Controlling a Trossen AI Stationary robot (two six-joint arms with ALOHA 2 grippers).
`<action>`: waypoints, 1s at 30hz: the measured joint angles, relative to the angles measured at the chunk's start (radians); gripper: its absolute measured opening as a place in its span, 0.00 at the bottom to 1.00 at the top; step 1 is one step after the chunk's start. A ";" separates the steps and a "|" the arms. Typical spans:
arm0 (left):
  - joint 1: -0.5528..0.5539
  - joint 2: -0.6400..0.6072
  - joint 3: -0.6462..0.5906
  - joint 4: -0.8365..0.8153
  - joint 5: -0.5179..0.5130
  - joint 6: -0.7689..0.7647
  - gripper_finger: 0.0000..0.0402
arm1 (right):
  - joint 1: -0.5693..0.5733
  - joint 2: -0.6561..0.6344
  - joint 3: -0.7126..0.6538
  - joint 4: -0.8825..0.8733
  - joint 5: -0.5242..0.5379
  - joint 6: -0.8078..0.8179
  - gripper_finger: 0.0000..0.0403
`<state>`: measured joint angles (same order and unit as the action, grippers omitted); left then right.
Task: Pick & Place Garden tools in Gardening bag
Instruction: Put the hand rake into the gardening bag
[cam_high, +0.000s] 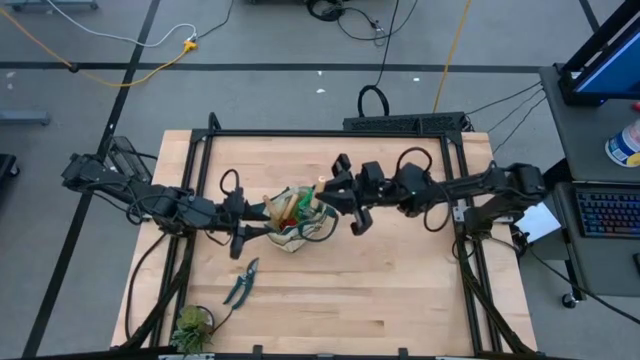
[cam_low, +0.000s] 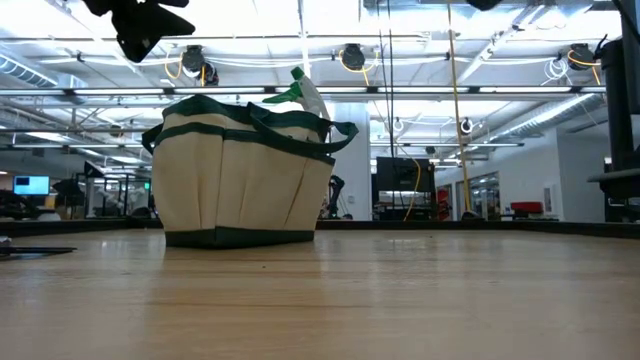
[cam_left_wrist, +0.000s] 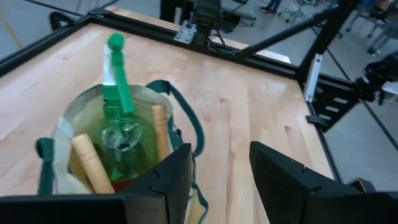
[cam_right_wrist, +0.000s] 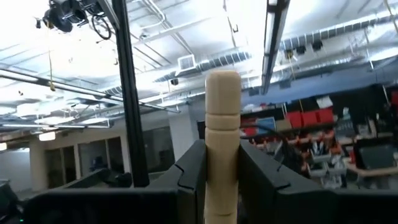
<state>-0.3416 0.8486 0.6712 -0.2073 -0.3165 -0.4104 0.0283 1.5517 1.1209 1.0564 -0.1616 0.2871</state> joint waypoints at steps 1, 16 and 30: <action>0.000 0.000 0.000 0.000 0.011 0.005 0.41 | -0.001 0.013 0.020 -0.007 0.000 -0.013 0.15; 0.000 0.000 0.000 0.002 0.070 -0.037 0.41 | -0.064 0.236 0.114 -0.028 0.007 0.004 0.15; 0.000 0.000 0.000 0.000 0.099 -0.010 0.41 | -0.073 0.362 0.115 -0.009 0.008 -0.041 0.15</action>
<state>-0.3420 0.8486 0.6712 -0.2077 -0.2177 -0.4206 -0.0452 1.9141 1.2354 1.0473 -0.1536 0.2466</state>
